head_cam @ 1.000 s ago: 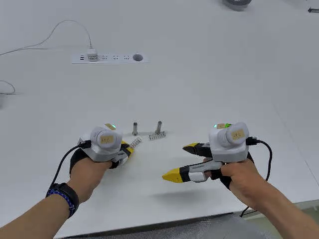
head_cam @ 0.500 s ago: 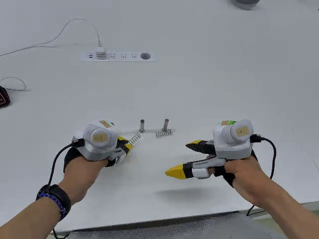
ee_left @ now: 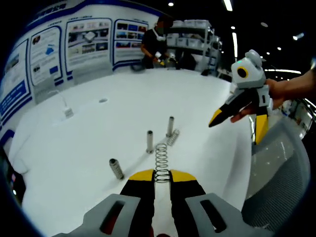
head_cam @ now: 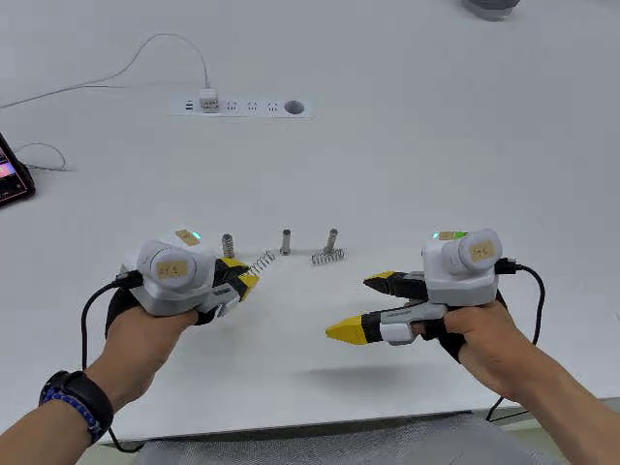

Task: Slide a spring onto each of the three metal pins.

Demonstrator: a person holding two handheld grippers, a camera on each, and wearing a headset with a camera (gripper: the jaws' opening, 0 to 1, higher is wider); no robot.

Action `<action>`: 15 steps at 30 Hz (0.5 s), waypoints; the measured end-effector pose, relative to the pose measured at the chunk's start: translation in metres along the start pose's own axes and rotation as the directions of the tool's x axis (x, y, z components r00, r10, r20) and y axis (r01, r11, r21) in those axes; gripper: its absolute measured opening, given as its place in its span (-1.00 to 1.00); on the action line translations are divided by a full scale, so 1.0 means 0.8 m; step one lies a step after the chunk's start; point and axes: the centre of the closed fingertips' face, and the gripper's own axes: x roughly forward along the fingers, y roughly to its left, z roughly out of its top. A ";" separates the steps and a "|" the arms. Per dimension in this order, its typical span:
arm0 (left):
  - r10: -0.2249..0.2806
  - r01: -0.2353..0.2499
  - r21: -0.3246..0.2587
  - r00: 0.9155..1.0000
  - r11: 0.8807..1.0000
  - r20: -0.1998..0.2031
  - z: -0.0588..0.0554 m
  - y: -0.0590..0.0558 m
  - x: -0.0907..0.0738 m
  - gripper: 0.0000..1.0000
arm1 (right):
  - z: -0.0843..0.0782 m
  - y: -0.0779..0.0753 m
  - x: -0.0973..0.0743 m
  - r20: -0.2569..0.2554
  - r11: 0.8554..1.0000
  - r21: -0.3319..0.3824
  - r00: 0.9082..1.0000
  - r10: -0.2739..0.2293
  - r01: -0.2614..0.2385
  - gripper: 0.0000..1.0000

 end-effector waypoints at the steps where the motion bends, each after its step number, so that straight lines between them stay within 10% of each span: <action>1: 0.002 -0.002 0.004 1.000 1.000 0.006 0.001 0.000 -0.004 -0.79 | 0.001 0.001 0.000 0.003 1.000 0.001 1.000 0.003 -0.003 0.57; 15: 0.022 -0.023 0.013 0.997 1.000 0.078 0.025 -0.004 -0.051 -0.79 | 0.026 0.011 0.008 0.054 0.999 0.010 0.998 0.042 -0.042 0.54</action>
